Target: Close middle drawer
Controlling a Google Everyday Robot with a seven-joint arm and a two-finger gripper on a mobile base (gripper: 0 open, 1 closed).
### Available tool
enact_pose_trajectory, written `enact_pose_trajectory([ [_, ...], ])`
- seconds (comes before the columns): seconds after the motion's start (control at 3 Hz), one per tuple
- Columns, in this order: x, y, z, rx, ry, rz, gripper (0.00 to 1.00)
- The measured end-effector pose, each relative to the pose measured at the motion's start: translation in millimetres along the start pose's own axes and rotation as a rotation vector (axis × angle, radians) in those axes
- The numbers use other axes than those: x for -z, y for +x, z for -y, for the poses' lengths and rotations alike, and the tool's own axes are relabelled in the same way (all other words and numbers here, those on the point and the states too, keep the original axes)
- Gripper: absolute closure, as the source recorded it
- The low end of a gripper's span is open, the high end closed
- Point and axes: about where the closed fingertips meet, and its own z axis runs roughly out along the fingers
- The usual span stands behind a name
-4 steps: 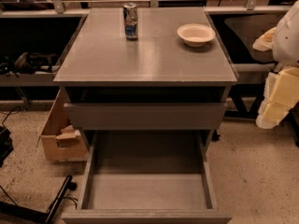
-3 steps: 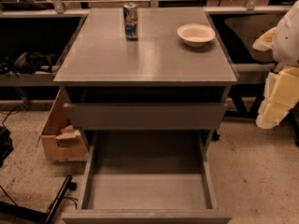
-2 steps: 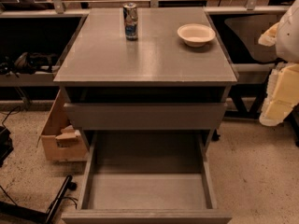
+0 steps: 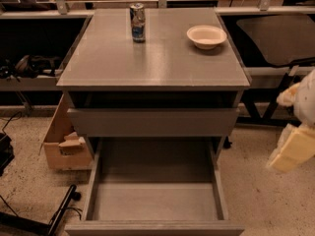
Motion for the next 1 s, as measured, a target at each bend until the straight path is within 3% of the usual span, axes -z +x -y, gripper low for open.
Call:
enact_pose_trajectory([
  [0.33,-43,37,-39,-0.101,-0.057,-0.006,0.41],
  [0.67,-84,70,-81,-0.171,-0.087,-0.010,0.72],
  [1.0,-124,88,-104,-0.178,-0.053,-0.024,0.97],
])
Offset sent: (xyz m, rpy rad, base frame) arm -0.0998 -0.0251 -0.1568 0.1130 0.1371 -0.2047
